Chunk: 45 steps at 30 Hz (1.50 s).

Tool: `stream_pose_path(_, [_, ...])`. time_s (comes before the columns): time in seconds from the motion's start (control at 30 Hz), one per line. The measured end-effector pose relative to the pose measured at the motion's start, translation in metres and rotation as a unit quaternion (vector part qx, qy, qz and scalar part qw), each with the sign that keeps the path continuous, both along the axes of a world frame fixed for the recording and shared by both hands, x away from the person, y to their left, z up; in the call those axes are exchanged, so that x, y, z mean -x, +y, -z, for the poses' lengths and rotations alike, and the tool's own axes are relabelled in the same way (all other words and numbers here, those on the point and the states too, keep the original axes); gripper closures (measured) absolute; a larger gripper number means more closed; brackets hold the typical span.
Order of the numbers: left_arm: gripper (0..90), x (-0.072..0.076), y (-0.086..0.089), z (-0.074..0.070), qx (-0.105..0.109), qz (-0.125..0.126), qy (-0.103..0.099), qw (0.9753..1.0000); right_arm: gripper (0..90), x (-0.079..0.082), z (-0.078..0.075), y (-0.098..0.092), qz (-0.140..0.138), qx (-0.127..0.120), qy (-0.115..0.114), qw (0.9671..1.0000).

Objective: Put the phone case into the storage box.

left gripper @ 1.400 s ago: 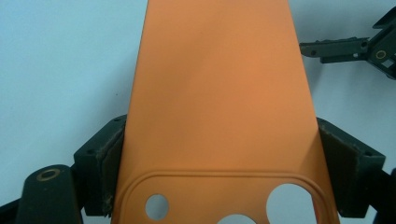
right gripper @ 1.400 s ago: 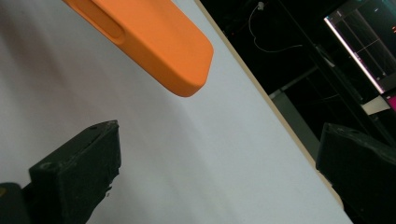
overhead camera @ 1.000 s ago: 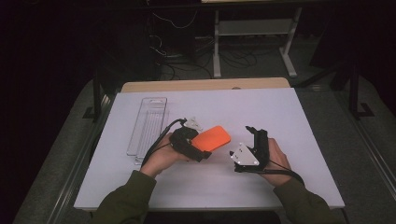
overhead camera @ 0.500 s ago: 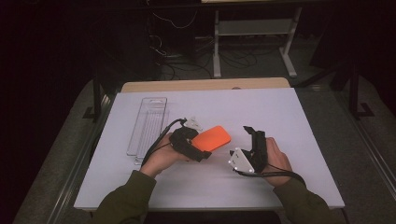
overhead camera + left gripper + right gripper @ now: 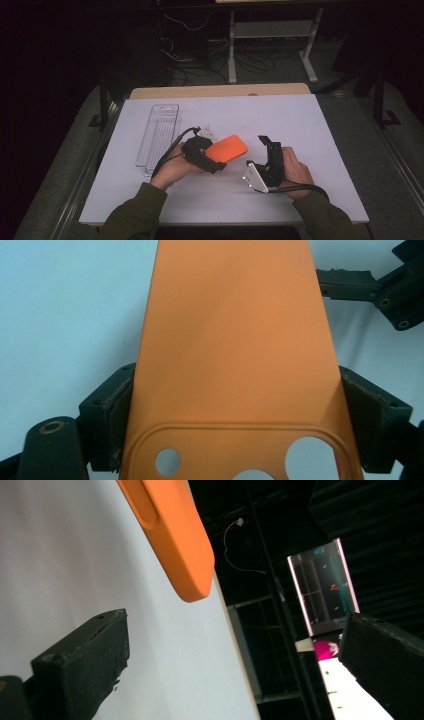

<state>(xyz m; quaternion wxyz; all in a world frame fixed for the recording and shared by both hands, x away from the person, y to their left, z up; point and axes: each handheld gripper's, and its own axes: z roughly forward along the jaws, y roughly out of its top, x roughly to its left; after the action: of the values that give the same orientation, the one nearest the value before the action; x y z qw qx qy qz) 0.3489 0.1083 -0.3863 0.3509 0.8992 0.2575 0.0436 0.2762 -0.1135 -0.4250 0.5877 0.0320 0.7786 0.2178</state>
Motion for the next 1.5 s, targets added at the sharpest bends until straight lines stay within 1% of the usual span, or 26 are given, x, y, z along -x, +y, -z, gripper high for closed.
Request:
stream_pose_path(0.03, [15.4,0.0,0.0,0.0,-0.001,0.0,0.0,1.0,0.0,0.001,0.001,0.001,-0.003,0.003,-0.006,1.0])
stream_pose_path(0.1, [15.4,-0.001,0.001,-0.001,-0.011,0.009,-0.001,0.9999,0.0,0.002,0.001,0.003,-0.006,0.011,-0.02,0.9997])
stream_pose_path(0.17, [15.4,-0.002,0.002,-0.001,-0.021,0.017,-0.005,0.9996,0.0,0.005,0.004,0.005,-0.003,0.014,-0.02,0.9997])
stream_pose_path(0.2, [15.4,-0.002,0.002,-0.002,-0.022,0.018,-0.005,0.9996,0.0,0.005,0.004,0.006,-0.005,0.02,-0.027,0.9994])
stream_pose_path(0.23, [15.4,-0.001,0.002,-0.001,-0.019,0.015,-0.003,0.9997,0.0,0.006,0.005,0.007,-0.003,0.017,-0.025,0.9995])
stream_pose_path(0.27, [15.4,-0.001,0.001,-0.001,-0.015,0.012,-0.003,0.9998,0.0,0.005,0.005,0.006,-0.008,0.025,-0.032,0.9991])
stream_pose_path(0.3, [15.4,-0.001,0.001,-0.001,-0.014,0.011,-0.003,0.9998,0.0,0.005,0.004,0.006,-0.011,0.031,-0.046,0.9984])
stream_pose_path(0.33, [15.4,0.0,0.0,0.0,-0.01,0.009,-0.002,0.9999,0.0,0.005,0.005,0.006,-0.012,0.035,-0.048,0.9982])
stream_pose_path(0.5, [15.4,0.0,0.001,-0.001,-0.012,0.011,0.0,0.9999,0.0,0.006,0.006,0.007,-0.017,0.046,-0.063,0.9968])
stream_pose_path(0.6, [15.4,0.0,0.0,-0.001,-0.013,0.011,-0.001,0.9999,0.0,0.007,0.008,0.008,-0.022,0.063,-0.081,0.9945])
stream_pose_path(0.63, [15.4,0.0,0.0,-0.001,-0.013,0.011,-0.001,0.9999,0.0,0.008,0.008,0.009,-0.025,0.072,-0.085,0.9934])
stream_pose_path(0.67, [15.4,0.0,0.001,-0.001,-0.014,0.012,-0.001,0.9998,0.0,0.008,0.008,0.009,-0.03,0.086,-0.083,0.9923])
stream_pose_path(0.77, [15.4,0.0,0.001,-0.001,-0.015,0.013,0.0,0.9998,0.0,0.009,0.01,0.011,-0.032,0.094,-0.087,0.9912])
stream_pose_path(0.83, [15.4,0.0,0.001,-0.001,-0.014,0.012,-0.001,0.9998,0.0,0.009,0.01,0.011,-0.035,0.105,-0.094,0.9894])
stream_pose_path(1.0, [15.4,0.0,0.001,-0.002,-0.013,0.011,-0.004,0.9999,0.0,0.01,0.011,0.014,-0.038,0.097,-0.108,0.9887])
stream_pose_path(1.03, [15.4,0.0,0.001,-0.002,-0.013,0.01,-0.003,0.9999,0.0,0.01,0.012,0.015,-0.037,0.094,-0.106,0.9892])
stream_pose_path(1.1, [15.4,0.0,0.002,-0.003,-0.01,0.009,-0.003,0.9999,0.0,0.01,0.012,0.016,-0.04,0.097,-0.109,0.9885])
stream_pose_path(1.17, [15.4,0.0,0.002,-0.003,-0.01,0.009,-0.005,0.9999,0.0,0.011,0.012,0.017,-0.038,0.091,-0.106,0.9895])
stream_pose_path(1.2, [15.4,0.0,0.002,-0.004,-0.011,0.01,-0.004,0.9999,0.0,0.01,0.012,0.019,-0.042,0.094,-0.115,0.9881])
stream_pose_path(1.23, [15.4,-0.001,0.002,-0.004,-0.013,0.013,-0.008,0.9998,0.0,0.01,0.013,0.02,-0.042,0.088,-0.114,0.9887])
stream_pose_path(1.27, [15.4,0.0,0.001,-0.004,-0.005,0.007,-0.008,0.9999,0.0,0.01,0.012,0.022,-0.045,0.092,-0.116,0.9879])
stream_pose_path(1.3, [15.4,0.0,0.001,-0.004,-0.006,0.008,-0.008,0.9999,0.0,0.011,0.012,0.024,-0.046,0.089,-0.115,0.9884])
stream_pose_path(1.33, [15.4,-0.001,0.002,-0.005,-0.016,0.016,-0.01,0.9997,0.0,0.011,0.012,0.026,-0.05,0.093,-0.116,0.9876])
stream_pose_path(1.37, [15.4,-0.001,0.002,-0.005,-0.019,0.018,-0.011,0.9996,0.0,0.011,0.012,0.027,-0.052,0.095,-0.116,0.9873])
stream_pose_path(1.43, [15.4,-0.001,0.002,-0.005,-0.018,0.018,-0.009,0.9996,0.0,0.01,0.012,0.03,-0.057,0.101,-0.113,0.9868])
stream_pose_path(1.5, [15.4,0.0,0.002,-0.004,-0.02,0.019,-0.011,0.9996,0.0,0.01,0.013,0.034,-0.06,0.096,-0.113,0.9871])
